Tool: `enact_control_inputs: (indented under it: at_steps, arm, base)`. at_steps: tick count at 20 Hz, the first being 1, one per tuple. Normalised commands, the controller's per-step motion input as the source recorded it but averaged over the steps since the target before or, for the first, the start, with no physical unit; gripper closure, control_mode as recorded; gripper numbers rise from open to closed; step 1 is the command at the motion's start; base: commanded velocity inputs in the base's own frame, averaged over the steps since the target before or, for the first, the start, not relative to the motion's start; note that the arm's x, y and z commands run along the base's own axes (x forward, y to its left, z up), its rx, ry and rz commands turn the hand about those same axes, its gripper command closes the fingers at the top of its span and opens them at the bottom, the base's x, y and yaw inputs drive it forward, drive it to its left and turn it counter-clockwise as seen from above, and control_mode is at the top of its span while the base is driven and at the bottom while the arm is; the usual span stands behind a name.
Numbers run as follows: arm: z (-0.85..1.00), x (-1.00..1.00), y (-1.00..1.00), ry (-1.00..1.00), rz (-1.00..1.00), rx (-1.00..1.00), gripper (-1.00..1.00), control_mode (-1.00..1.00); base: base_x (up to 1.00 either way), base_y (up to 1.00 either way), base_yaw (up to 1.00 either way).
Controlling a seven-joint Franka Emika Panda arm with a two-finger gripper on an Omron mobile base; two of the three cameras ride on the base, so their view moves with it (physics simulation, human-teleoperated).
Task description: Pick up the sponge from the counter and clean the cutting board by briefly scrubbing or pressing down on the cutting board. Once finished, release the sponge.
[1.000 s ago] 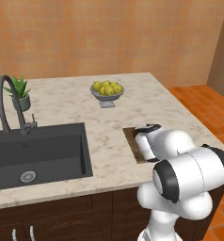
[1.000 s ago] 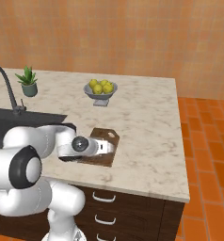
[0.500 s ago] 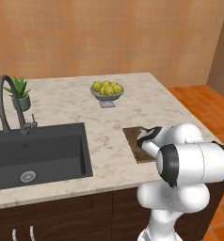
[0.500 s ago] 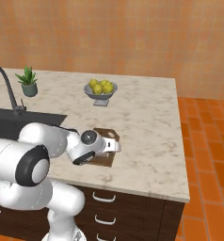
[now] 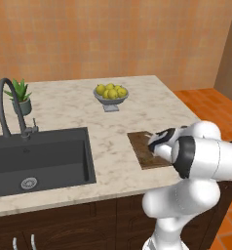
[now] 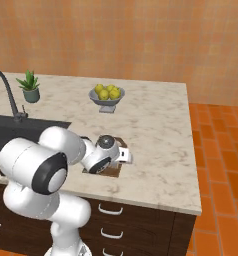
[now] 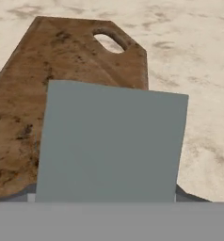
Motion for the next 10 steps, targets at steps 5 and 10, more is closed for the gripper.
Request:
enact_control_inputs:
  at_steps: [5,10]
  arm:
    - [-0.08,-0.38,0.00,0.01,0.03,0.03,1.00,-1.00]
    - [-0.05,0.19,0.00,0.00,0.01,0.00,1.00,-1.00]
  base:
    - [0.00,0.00,0.00]
    - [0.00,0.00,0.00]
